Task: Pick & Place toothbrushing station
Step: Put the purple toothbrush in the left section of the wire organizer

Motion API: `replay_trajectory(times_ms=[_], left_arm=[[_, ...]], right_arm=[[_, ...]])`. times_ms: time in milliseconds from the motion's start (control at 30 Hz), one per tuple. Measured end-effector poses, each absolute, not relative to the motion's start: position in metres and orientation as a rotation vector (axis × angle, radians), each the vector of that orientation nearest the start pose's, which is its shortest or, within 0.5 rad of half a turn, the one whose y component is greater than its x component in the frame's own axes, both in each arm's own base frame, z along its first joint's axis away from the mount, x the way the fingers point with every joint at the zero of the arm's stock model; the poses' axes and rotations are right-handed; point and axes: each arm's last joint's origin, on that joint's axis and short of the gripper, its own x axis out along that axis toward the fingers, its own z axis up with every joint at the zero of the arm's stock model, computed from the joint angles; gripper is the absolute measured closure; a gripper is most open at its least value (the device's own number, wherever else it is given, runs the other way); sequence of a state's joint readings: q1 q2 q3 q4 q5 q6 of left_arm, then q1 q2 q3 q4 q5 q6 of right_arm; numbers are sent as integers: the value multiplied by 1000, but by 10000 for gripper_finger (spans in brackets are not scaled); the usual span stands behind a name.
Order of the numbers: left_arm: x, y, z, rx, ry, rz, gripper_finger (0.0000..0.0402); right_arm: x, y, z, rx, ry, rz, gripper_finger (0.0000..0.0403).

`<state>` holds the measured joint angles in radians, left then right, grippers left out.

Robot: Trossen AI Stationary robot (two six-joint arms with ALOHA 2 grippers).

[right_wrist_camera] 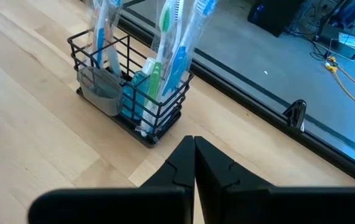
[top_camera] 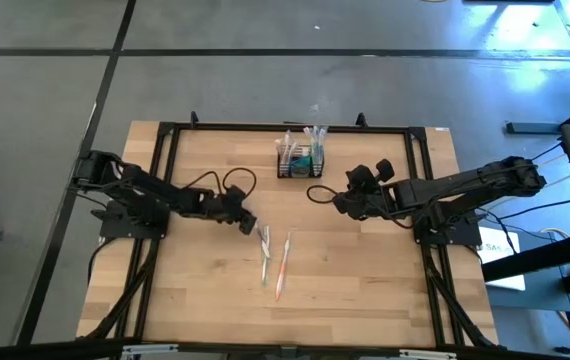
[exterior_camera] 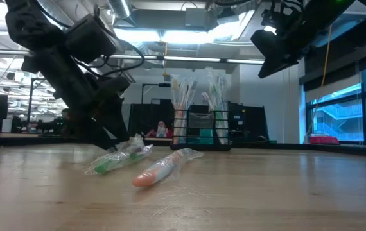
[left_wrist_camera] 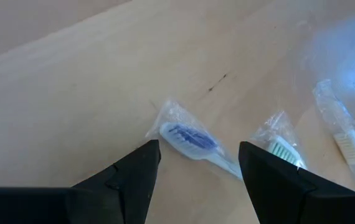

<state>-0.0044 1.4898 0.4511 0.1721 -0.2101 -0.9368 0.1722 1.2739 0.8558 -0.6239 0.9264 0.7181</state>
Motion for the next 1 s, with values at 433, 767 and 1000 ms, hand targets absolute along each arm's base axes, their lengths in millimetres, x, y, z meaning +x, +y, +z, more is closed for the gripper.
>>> replay_trajectory(times_ms=[433, 767, 1000], left_arm=[[235, 18, 111, -717, 743, 567, 227], [234, 34, 111, -451, 808, 427, 318], [232, 44, 112, -373, 828, 339, 372]], right_arm=[[235, 17, 238, 88, 599, -944, 394], [235, 17, 238, 94, 597, -945, 394], [235, 17, 238, 94, 596, -946, 394]])
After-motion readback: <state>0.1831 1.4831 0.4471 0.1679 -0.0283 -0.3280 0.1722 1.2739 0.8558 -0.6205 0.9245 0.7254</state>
